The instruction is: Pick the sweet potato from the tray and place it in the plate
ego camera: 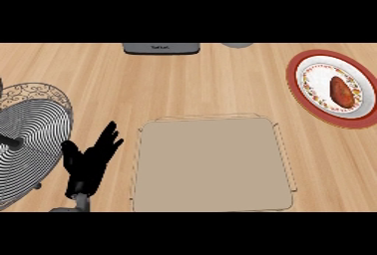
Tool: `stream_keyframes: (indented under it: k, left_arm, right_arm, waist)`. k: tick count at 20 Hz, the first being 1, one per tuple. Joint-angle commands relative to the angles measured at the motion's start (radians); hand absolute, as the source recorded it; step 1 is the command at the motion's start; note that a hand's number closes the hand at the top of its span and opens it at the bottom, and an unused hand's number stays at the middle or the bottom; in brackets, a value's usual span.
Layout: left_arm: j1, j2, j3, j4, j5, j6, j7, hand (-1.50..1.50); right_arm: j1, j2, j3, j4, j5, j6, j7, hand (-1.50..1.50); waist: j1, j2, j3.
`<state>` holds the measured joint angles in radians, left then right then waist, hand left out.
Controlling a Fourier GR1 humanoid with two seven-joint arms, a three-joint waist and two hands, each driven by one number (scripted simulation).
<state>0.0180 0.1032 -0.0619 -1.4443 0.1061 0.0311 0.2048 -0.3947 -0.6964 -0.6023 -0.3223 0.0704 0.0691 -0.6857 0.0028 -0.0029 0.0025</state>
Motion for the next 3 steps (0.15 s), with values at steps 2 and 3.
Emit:
stream_keyframes:
  k: [2,3]
  left_arm:
    - [0.029,0.017,0.013,-0.043,-0.003,-0.007,0.057,0.00]
    - [0.052,0.004,-0.004,-0.056,-0.022,0.009,0.043,0.00]
  right_arm:
    - [0.060,0.061,0.046,-0.130,-0.030,-0.047,0.059,-1.50]
    - [0.115,0.096,0.034,-0.136,-0.046,-0.048,0.023,-1.50]
  waist:
    - [-0.004,0.001,-0.003]
    - [-0.006,0.000,-0.003]
